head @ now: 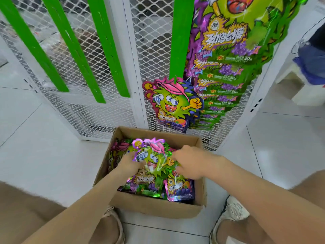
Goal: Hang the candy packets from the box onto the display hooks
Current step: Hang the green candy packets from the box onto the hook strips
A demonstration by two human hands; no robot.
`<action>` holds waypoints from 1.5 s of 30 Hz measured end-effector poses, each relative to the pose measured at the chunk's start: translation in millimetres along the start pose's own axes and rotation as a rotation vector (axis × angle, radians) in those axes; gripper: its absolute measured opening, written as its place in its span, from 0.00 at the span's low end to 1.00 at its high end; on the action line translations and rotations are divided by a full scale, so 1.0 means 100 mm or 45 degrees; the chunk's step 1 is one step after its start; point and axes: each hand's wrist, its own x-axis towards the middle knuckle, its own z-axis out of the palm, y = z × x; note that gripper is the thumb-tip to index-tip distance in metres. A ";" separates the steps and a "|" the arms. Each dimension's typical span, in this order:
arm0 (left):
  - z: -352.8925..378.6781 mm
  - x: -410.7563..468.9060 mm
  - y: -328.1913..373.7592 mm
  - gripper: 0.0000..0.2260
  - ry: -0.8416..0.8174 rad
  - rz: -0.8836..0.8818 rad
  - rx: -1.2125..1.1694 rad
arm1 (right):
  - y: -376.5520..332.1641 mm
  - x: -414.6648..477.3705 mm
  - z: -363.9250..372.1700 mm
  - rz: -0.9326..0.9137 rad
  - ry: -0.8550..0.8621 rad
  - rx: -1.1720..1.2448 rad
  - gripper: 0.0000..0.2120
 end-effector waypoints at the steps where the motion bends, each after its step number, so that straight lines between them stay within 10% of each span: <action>1: -0.03 -0.06 0.09 0.09 -0.087 0.001 -0.042 | 0.03 0.01 -0.03 0.042 0.100 0.069 0.10; 6: -0.28 -0.33 0.45 0.36 -0.307 0.086 -0.220 | 0.29 -0.06 -0.22 0.275 0.623 0.459 0.15; 15: -0.35 -0.96 1.18 0.28 -0.216 0.384 -0.303 | 0.22 -0.63 -0.63 0.037 1.067 1.506 0.07; 19: -0.29 -1.26 1.63 0.10 -0.125 0.657 -0.198 | 0.23 -0.92 -0.89 -0.154 1.402 1.188 0.03; 31: -0.27 -1.91 3.72 0.16 0.899 1.670 -0.064 | 0.74 -1.40 -2.20 -0.238 1.946 0.712 0.04; 45: -0.48 -1.84 5.25 0.13 0.694 1.401 -0.083 | 1.16 -1.40 -3.48 -0.052 2.125 0.427 0.10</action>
